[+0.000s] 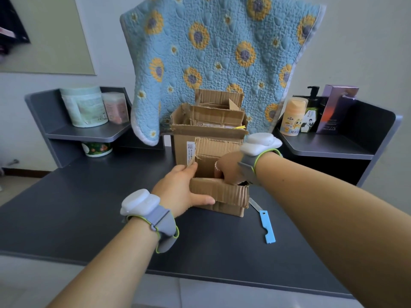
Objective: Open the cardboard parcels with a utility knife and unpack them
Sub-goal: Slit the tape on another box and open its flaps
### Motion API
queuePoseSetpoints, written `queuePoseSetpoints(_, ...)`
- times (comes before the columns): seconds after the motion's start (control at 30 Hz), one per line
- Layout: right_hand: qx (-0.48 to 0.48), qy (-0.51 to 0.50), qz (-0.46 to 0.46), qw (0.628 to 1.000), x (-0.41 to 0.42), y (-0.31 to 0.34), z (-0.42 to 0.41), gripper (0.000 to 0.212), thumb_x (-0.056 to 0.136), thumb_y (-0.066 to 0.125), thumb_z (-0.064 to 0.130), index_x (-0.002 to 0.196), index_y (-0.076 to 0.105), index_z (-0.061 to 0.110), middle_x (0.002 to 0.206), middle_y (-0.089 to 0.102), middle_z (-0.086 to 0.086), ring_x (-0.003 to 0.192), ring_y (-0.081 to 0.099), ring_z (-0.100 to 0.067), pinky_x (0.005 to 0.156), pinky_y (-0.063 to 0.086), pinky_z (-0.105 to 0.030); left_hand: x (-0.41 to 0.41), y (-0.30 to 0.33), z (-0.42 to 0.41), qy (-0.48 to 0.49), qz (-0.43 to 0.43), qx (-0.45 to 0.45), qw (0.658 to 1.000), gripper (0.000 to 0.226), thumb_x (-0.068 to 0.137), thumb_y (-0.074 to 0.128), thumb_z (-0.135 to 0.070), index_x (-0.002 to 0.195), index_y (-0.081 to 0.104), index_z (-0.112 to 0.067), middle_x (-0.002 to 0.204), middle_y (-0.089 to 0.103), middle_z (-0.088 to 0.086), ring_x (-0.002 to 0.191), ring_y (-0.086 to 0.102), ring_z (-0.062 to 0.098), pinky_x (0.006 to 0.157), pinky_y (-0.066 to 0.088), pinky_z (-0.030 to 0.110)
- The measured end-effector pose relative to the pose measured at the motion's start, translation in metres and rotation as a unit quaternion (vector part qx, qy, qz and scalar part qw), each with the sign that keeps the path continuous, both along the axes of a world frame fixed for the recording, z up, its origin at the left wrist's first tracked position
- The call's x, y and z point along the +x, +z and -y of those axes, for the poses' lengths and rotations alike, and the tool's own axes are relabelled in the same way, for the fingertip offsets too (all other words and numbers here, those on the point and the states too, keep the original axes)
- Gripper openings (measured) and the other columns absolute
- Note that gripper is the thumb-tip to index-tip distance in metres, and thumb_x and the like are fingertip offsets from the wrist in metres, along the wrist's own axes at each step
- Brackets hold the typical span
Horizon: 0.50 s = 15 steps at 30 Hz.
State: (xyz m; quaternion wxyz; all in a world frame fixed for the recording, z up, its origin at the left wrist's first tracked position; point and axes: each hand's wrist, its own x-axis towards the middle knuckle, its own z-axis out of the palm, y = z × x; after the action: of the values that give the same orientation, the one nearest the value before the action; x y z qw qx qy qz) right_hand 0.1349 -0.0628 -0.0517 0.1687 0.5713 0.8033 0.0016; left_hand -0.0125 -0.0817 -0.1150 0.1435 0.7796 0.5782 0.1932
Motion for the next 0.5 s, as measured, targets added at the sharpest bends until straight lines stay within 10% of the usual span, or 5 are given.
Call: queuePoseSetpoints(0.5,0.103,0.044,-0.31,0.944,0.027,0.005,0.003,0.047,0.074,0.072,0.029,0.119,0.057,0.025,0.105,0.061,0.007,0.086,0.053,-0.007,0.08,0.045,-0.021,-0.01,0.012,-0.007,0.011,0.042,0.033,0.999,0.11,0.057,0.077,-0.056,0.146,0.02,-0.025,0.146,0.031,-0.002,0.132,0.035,0.018,0.104,0.034,0.031)
